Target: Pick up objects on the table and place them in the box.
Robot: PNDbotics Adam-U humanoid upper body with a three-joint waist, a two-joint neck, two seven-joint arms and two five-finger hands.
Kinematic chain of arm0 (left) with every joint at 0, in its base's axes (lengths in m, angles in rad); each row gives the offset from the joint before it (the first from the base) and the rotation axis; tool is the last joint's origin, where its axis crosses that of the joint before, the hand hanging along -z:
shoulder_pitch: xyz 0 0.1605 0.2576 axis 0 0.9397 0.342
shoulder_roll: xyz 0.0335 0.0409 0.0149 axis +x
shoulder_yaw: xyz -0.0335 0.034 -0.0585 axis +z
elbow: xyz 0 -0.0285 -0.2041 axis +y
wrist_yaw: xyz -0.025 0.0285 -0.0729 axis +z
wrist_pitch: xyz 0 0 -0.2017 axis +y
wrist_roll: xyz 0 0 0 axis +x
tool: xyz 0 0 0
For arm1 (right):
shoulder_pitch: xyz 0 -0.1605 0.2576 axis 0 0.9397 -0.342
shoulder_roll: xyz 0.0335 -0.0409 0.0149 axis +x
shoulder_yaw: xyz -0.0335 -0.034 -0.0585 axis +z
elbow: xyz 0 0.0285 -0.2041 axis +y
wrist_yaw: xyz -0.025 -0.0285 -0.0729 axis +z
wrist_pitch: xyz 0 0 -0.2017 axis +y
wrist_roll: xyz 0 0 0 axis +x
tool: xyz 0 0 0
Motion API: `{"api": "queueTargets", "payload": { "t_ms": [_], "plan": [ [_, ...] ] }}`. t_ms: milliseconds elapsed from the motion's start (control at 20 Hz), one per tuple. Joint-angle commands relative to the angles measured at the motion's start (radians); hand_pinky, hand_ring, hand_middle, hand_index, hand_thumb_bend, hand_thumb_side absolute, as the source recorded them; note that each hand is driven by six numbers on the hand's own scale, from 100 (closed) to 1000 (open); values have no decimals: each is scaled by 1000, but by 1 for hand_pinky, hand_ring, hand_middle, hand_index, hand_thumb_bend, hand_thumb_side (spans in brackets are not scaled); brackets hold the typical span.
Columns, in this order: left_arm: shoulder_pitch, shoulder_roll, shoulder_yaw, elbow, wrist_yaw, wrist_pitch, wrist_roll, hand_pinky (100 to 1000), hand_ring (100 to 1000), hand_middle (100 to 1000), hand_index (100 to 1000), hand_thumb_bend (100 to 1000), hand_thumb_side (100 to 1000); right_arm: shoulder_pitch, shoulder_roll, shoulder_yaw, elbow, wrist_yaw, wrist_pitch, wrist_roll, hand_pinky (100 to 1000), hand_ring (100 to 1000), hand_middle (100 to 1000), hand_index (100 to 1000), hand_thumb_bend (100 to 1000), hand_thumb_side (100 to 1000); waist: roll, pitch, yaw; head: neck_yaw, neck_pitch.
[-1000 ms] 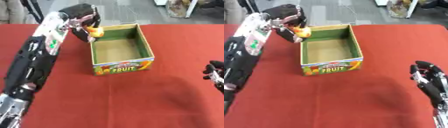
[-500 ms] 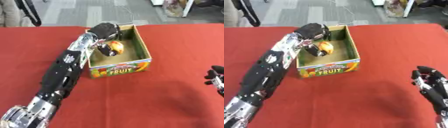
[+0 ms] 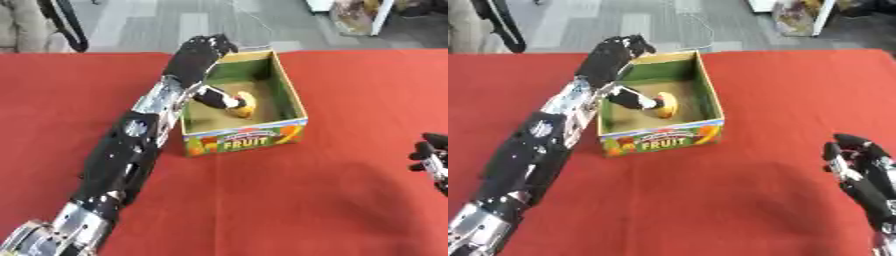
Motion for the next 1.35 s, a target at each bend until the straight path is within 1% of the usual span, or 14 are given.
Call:
{"api": "queueTargets", "payload": {
  "t_ms": [50, 100, 150, 200, 250, 300, 350, 450, 600, 750, 900, 1000, 1100, 1350],
  "plan": [
    [18, 77, -1, -140, 153, 7, -1, 701, 617, 644, 763, 757, 464, 0, -15, -14, -7, 6, -2, -8, 557, 624, 614, 754, 284, 393, -4, -21, 8, -16, -8],
    [38, 99, 1, -190, 207, 11, -21, 697, 612, 638, 760, 753, 459, 2, -16, -16, -7, 6, -2, -10, 557, 624, 614, 754, 284, 393, -4, -22, 13, -20, -7],
    [59, 122, 7, -241, 262, 17, -40, 670, 568, 594, 741, 717, 436, 3, -16, -17, -7, 6, -2, -12, 557, 624, 614, 754, 284, 393, -3, -23, 18, -26, -6],
    [83, 143, 16, -291, 325, 22, -58, 650, 552, 579, 726, 673, 419, 4, -17, -19, -7, 7, -3, -13, 557, 624, 613, 754, 282, 394, -3, -24, 22, -31, -5],
    [111, 166, 28, -340, 397, 31, -76, 631, 541, 568, 713, 483, 471, 5, -18, -21, -7, 6, -3, -15, 557, 624, 613, 754, 283, 387, -3, -25, 28, -37, -5],
    [139, 187, 39, -386, 472, 39, -92, 626, 539, 566, 711, 626, 398, 6, -18, -23, -6, 7, -2, -17, 557, 624, 613, 754, 282, 393, -3, -25, 33, -42, -4],
    [169, 206, 51, -431, 547, 42, -108, 602, 535, 560, 702, 585, 400, 7, -19, -24, -6, 7, -2, -18, 557, 624, 614, 754, 282, 394, -3, -26, 38, -46, -3],
    [244, 250, 83, -524, 712, 33, -138, 585, 526, 549, 688, 568, 407, 9, -20, -27, -6, 7, -3, -21, 557, 625, 613, 754, 280, 394, -3, -25, 48, -52, -2],
    [352, 292, 144, -622, 904, 31, -161, 551, 511, 532, 673, 554, 423, 11, -22, -31, -7, 7, -3, -24, 557, 625, 613, 754, 281, 394, -3, -24, 60, -62, 1],
    [451, 300, 201, -680, 1049, 45, -198, 537, 505, 525, 666, 545, 478, 12, -21, -34, -7, 8, -3, -27, 558, 625, 613, 754, 281, 394, -3, -21, 68, -66, 1],
    [534, 276, 265, -709, 1188, 73, -244, 515, 495, 513, 653, 546, 499, 10, -20, -36, -8, 7, -4, -28, 558, 625, 613, 754, 281, 394, -7, -17, 77, -75, 1],
    [579, 261, 298, -720, 1259, 93, -251, 500, 484, 503, 644, 547, 505, 10, -21, -37, -8, 7, -4, -28, 558, 625, 613, 754, 282, 394, -8, -15, 82, -76, 1],
    [616, 241, 322, -731, 1299, 106, -244, 490, 478, 496, 638, 547, 508, 10, -20, -39, -8, 7, -4, -30, 558, 625, 613, 754, 283, 394, -9, -13, 83, -77, -3],
    [673, 183, 345, -739, 1367, 148, -236, 477, 472, 490, 629, 537, 520, 11, -18, -39, -8, 8, -4, -30, 558, 625, 613, 755, 282, 394, -11, -11, 93, -76, 0]
  ]
}}
